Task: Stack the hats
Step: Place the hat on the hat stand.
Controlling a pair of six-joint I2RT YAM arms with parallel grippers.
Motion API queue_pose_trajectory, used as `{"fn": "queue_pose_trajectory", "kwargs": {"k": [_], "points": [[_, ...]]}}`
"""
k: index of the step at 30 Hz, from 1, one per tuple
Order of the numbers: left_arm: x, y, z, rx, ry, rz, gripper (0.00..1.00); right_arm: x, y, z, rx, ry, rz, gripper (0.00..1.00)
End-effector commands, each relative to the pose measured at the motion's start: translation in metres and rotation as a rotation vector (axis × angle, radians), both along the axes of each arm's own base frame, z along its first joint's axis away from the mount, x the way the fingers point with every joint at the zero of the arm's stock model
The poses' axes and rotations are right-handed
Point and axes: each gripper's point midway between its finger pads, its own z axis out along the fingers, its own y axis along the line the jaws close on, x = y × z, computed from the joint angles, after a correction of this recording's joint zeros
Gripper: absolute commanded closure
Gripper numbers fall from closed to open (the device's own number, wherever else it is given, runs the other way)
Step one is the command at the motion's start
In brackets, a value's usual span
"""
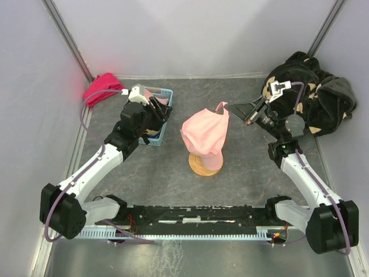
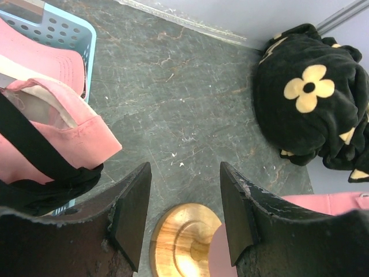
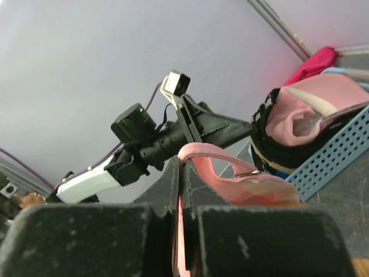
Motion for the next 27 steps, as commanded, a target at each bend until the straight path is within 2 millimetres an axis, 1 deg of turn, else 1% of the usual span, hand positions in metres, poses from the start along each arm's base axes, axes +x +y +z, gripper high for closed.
{"fn": "queue_pose_trajectory", "kwargs": {"k": [1, 5, 9, 12, 15, 21, 27], "points": [[0.007, -0.01, 0.013, 0.015, -0.075, -0.019, 0.42, -0.027, -0.009, 0.013, 0.035, -0.093, 0.008, 0.98], [0.004, -0.023, 0.012, 0.019, -0.077, -0.054, 0.42, -0.03, -0.014, -0.005, 0.032, -0.063, -0.013, 0.98], [0.0, -0.034, 0.013, 0.025, -0.085, -0.086, 0.42, -0.023, -0.022, -0.023, 0.029, -0.023, -0.059, 0.98], [-0.003, -0.041, 0.011, 0.033, -0.086, -0.103, 0.42, -0.012, -0.027, -0.032, 0.034, 0.007, -0.096, 0.98], [-0.004, -0.045, 0.01, 0.041, -0.087, -0.112, 0.42, 0.004, -0.034, -0.041, 0.043, 0.039, -0.143, 0.98], [-0.008, -0.044, 0.008, 0.052, -0.089, -0.106, 0.42, 0.034, -0.052, -0.06, 0.088, 0.106, -0.222, 0.98], [-0.013, -0.041, 0.005, 0.064, -0.087, -0.104, 0.42, 0.046, -0.065, -0.084, 0.104, 0.17, -0.272, 0.98]]}}
